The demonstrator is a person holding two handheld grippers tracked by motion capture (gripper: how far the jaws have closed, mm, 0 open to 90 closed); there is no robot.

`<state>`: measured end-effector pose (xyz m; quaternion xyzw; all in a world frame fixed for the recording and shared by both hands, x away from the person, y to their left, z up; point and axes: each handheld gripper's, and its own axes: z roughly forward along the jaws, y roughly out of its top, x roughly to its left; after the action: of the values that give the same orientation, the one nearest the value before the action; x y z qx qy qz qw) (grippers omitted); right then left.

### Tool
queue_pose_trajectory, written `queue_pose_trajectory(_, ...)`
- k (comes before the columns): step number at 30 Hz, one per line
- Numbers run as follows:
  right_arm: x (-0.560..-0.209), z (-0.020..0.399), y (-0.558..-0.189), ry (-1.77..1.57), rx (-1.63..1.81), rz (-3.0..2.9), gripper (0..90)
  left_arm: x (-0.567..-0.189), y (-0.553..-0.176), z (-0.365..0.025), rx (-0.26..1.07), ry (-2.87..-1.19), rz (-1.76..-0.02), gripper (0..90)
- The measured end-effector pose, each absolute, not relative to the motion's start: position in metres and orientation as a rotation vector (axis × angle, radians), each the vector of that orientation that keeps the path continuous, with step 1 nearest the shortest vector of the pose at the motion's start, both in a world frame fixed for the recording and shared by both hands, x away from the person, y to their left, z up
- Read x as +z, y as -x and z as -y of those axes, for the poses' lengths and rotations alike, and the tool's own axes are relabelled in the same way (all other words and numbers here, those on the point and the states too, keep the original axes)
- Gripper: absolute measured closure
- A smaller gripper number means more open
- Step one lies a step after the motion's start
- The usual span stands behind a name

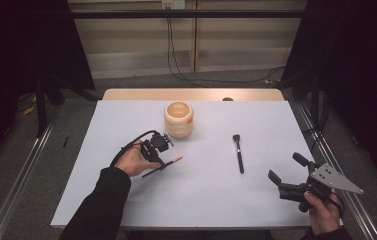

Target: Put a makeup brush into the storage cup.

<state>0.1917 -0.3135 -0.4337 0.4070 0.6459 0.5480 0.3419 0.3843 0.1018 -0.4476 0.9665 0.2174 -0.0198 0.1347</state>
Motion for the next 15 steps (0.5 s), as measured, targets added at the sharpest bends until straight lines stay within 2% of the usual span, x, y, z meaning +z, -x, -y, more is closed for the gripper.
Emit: queue_pose_trajectory(15,-0.4342,0.3138,-0.1924,-1.072,1.424,-1.677,0.4,-0.4474,-0.3866,-0.1086,-0.090,-2.749,-0.648,84.0)
